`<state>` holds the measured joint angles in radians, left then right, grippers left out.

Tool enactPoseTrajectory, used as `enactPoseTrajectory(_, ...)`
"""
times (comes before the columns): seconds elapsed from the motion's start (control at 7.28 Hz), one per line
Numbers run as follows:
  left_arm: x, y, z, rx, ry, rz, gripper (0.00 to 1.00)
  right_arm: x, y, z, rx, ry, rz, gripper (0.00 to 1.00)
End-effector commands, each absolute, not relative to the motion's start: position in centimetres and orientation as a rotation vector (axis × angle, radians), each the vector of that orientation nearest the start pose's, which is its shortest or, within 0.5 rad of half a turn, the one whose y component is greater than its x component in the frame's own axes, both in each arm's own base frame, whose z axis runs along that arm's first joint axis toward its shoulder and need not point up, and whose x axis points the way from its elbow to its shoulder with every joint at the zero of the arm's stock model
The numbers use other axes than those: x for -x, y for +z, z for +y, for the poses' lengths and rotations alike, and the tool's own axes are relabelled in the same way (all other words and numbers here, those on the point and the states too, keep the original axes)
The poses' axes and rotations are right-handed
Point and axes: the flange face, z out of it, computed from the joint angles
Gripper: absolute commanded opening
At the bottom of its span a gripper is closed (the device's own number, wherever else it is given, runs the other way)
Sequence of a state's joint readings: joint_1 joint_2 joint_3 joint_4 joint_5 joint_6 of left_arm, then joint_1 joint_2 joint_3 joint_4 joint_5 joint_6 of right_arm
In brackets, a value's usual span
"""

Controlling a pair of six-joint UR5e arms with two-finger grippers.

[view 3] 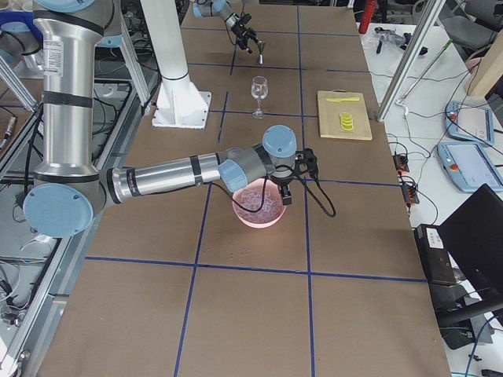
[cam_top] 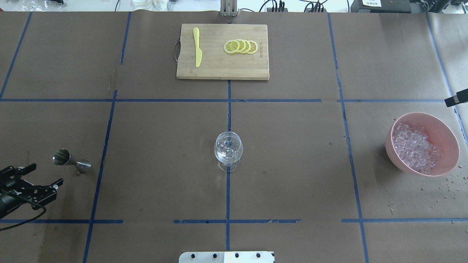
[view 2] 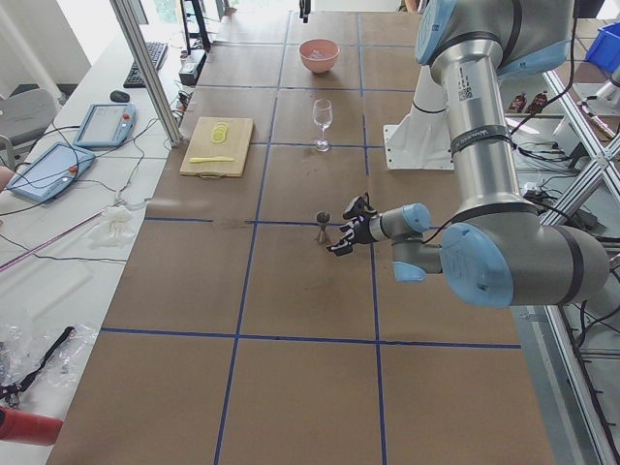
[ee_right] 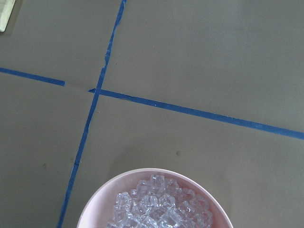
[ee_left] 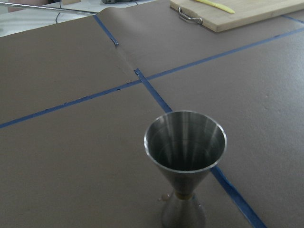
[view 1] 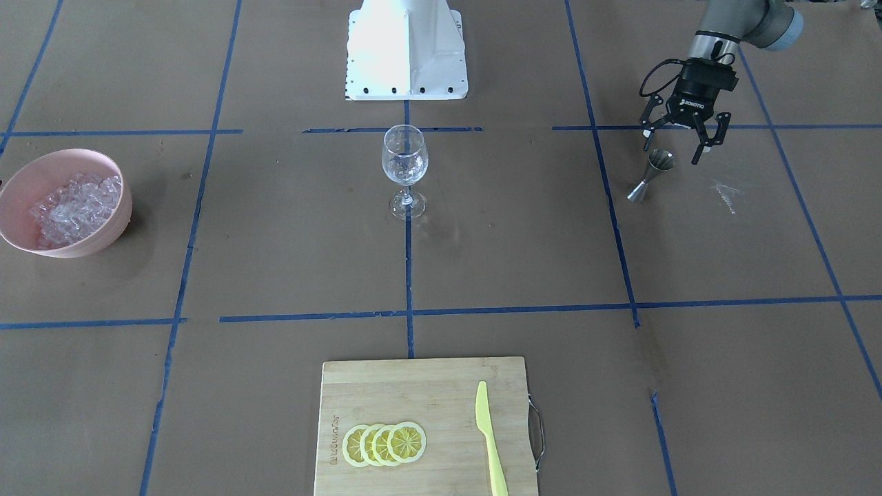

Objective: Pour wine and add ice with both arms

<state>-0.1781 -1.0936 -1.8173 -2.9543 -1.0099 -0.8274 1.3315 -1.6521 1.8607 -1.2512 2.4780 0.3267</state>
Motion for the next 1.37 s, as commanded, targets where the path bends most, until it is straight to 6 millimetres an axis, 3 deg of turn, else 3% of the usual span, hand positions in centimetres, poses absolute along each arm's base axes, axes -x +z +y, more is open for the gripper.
enactPoseTrajectory(0.0,-21.3,59.1,-26.0,-0.919,0.234,0.686,0.99,5.7,50.8,-46.6,-0.224,-0.159,-0.985,1.0)
enactPoseTrajectory(0.41,-15.9,60.1,-29.7,-0.923,0.332,0.614,0.99,5.7,50.8,-46.6,-0.224,-0.159,-0.985,1.0)
enactPoseTrajectory(0.55,-14.7,59.9,-32.4,-0.92,0.341,0.601,0.99,5.7,50.8,-46.6,-0.226,-0.159,-0.981,1.0)
enactPoseTrajectory(0.69,-13.6,58.9,-36.2,-0.895,0.347,0.563,0.99,5.7,50.9,-46.7,-0.231,-0.156,-0.966,1.0)
enactPoseTrajectory(1.1,-11.9,55.4,-43.9,-0.706,0.322,0.669,1.0,7.6,51.5,-46.8,-0.233,-0.179,-0.904,1.0)
enactPoseTrajectory(1.24,-11.6,54.4,-44.8,-0.634,0.327,0.733,0.99,8.0,51.8,-46.7,-0.227,-0.183,-0.893,1.0)
